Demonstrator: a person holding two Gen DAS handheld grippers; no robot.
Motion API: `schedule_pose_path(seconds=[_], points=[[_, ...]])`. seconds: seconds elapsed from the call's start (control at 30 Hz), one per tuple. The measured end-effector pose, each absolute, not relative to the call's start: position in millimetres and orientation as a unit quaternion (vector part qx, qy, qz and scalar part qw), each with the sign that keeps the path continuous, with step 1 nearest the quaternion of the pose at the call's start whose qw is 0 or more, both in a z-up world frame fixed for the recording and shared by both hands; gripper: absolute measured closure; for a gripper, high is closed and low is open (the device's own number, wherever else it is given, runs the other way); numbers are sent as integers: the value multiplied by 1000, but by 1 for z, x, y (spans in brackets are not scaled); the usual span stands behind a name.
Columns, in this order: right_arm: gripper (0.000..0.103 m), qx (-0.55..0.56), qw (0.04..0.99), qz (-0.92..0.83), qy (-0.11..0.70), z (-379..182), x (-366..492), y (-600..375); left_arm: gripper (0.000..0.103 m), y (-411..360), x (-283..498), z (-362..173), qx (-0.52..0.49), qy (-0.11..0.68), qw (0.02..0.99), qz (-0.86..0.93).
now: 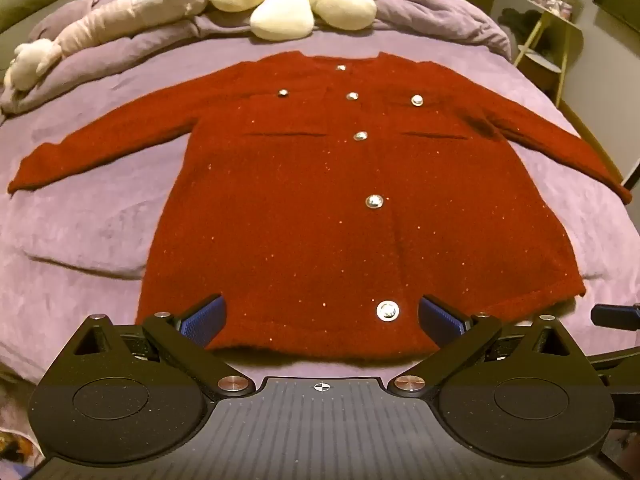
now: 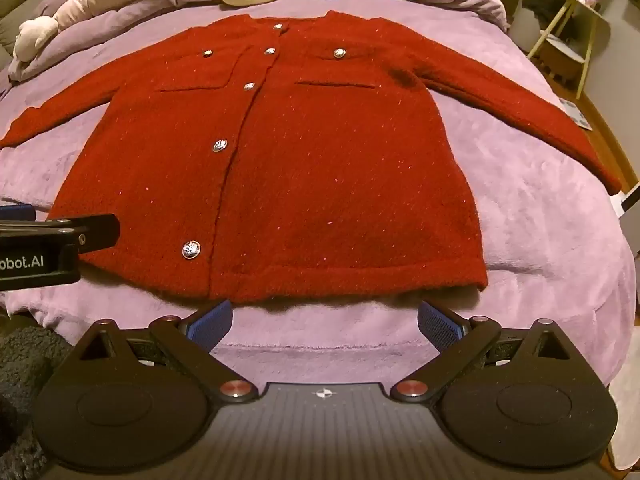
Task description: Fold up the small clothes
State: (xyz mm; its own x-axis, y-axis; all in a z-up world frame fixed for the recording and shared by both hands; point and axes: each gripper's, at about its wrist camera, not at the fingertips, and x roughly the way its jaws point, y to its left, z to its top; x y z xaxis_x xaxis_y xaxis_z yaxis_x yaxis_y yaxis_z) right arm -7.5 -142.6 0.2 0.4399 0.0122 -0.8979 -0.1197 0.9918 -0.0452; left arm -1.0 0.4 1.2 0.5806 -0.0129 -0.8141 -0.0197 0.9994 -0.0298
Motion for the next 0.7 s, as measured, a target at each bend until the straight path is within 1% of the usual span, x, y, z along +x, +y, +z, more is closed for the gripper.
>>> schedule_pose_path(seconds=[0.7], points=[[4,-52,852,38,520,0,-9,-143,0,4,-1,-2,-27,468,883,6]])
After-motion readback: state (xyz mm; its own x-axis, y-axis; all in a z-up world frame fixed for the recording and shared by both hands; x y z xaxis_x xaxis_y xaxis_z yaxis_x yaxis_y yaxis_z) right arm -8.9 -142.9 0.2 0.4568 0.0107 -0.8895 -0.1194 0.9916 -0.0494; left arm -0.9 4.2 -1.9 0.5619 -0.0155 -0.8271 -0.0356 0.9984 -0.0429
